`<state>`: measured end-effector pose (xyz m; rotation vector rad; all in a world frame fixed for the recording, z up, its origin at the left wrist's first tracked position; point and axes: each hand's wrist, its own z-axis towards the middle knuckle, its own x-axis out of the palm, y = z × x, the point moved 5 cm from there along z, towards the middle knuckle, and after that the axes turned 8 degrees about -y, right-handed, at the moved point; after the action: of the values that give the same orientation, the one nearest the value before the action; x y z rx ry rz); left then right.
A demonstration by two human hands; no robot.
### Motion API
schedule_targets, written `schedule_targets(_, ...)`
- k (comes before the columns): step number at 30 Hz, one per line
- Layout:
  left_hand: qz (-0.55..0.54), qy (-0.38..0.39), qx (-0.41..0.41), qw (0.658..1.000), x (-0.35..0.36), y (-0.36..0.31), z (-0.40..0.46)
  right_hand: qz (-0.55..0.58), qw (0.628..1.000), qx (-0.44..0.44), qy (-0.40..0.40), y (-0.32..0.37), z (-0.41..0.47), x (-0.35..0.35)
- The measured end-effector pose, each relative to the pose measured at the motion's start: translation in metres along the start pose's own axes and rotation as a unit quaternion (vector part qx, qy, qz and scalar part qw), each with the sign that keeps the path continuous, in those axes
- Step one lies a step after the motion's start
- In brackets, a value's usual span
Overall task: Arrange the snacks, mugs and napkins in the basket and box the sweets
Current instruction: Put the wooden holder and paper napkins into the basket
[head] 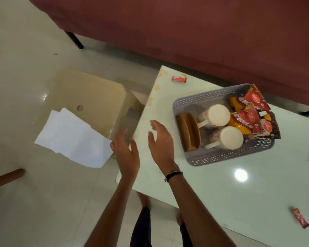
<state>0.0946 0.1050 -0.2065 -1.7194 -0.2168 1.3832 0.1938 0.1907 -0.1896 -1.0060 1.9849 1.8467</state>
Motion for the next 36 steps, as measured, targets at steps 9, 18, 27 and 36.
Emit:
schedule_targets(9, 0.122, -0.003, -0.041, 0.992, -0.084, 0.116, 0.051, -0.005, 0.98, 0.004, 0.198, 0.048, -0.011, 0.141)
schedule_targets(18, 0.131, 0.076, -0.036, 0.988, -0.096, 0.152, 0.068, -0.096, 0.969, 0.031, 0.224, 0.052, -0.017, 0.186)
schedule_targets(27, -0.005, 0.049, -0.084, 0.995, -0.115, 0.157, 0.085, 0.213, 0.887, 0.294, 0.284, 0.067, -0.018, 0.189)
schedule_targets(36, -0.108, -0.044, -0.163, 0.98, -0.151, 0.194, 0.1, 0.404, 0.776, 0.434, 0.215, 0.096, 0.0, 0.229)
